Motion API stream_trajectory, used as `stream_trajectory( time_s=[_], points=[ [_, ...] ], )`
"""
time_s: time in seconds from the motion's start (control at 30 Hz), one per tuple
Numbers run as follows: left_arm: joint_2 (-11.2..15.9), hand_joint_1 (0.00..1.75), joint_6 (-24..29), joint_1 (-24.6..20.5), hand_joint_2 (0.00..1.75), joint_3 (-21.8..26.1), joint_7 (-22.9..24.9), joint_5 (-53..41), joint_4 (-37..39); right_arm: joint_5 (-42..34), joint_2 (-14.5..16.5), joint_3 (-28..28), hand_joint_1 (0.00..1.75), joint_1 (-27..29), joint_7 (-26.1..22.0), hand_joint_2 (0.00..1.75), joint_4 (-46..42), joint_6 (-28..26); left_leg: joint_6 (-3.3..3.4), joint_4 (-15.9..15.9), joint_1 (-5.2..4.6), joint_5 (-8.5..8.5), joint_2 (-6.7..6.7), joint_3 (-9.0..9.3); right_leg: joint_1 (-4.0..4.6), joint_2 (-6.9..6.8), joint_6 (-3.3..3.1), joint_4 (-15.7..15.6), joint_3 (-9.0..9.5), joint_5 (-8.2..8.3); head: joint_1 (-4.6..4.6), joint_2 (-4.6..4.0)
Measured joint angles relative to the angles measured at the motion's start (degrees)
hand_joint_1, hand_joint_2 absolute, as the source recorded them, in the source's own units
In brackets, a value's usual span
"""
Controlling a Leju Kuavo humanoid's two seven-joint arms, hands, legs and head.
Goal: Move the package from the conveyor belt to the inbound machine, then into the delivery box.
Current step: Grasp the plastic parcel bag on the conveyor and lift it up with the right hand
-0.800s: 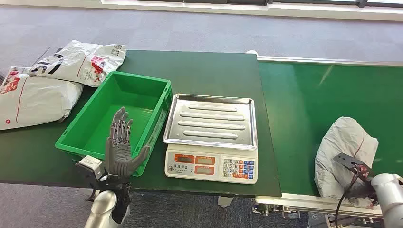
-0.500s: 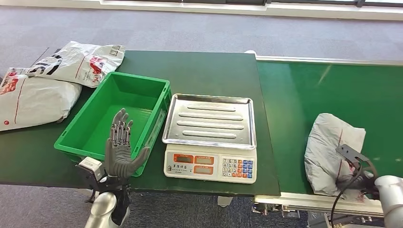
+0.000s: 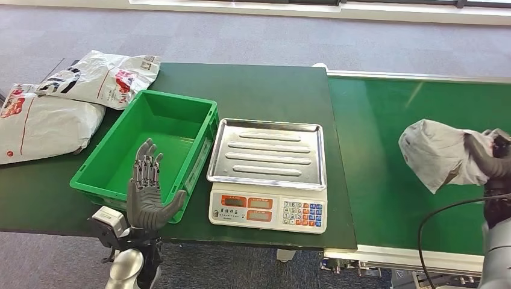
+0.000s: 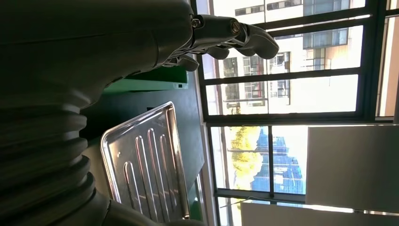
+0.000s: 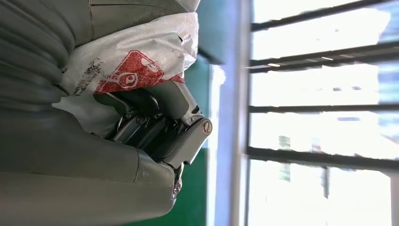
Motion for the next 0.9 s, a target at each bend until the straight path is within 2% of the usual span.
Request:
stream_trajectory(
  time_s=[0.1,0.33,0.53,0.7,0.9],
  points=[
    [0.0,0.00,-0.4,-0.4,1.75,0.0,0.0,-0.1,0.0,-8.6,1.1,0.5,1.75,1.2,0.6,1.75,-5.1,-0.1,0.00,0.0,0.00,-0.01,0.04,-0.02,0.00,0.03,0.00,0.0,-0.03,0.00,0.01,0.01],
    [0.0,0.00,-0.9,-1.0,1.75,0.0,0.0,-0.5,0.0,-16.0,2.7,2.2,1.75,3.0,1.3,1.75,-11.2,-0.1,-0.02,0.0,0.00,-0.01,0.05,-0.04,0.00,0.06,0.00,0.0,-0.04,0.01,0.01,0.01],
    [0.0,0.00,-1.2,-1.8,1.75,0.0,0.0,-0.7,0.1,-18.2,4.6,7.8,1.75,3.1,3.9,1.75,-15.8,-0.1,-0.04,0.0,0.01,0.01,0.17,-0.03,0.01,0.14,-0.01,0.0,-0.08,0.01,0.00,0.01],
    [0.0,0.00,-1.4,-3.3,1.75,0.0,0.0,-1.1,0.7,-17.9,8.2,15.6,1.75,0.6,7.9,1.75,-16.4,-0.4,-0.10,-0.1,0.02,0.04,0.33,-0.06,0.02,0.30,-0.10,0.1,-0.19,0.08,0.01,0.01],
    [-0.2,0.00,0.1,-5.0,1.75,0.0,0.0,-1.2,0.7,-16.6,15.6,28.8,1.75,-3.3,9.7,1.75,-14.4,-2.6,-0.24,-0.1,0.11,0.14,0.42,-0.06,0.11,0.39,-0.20,0.1,-0.32,0.13,-0.01,0.00]
  ],
)
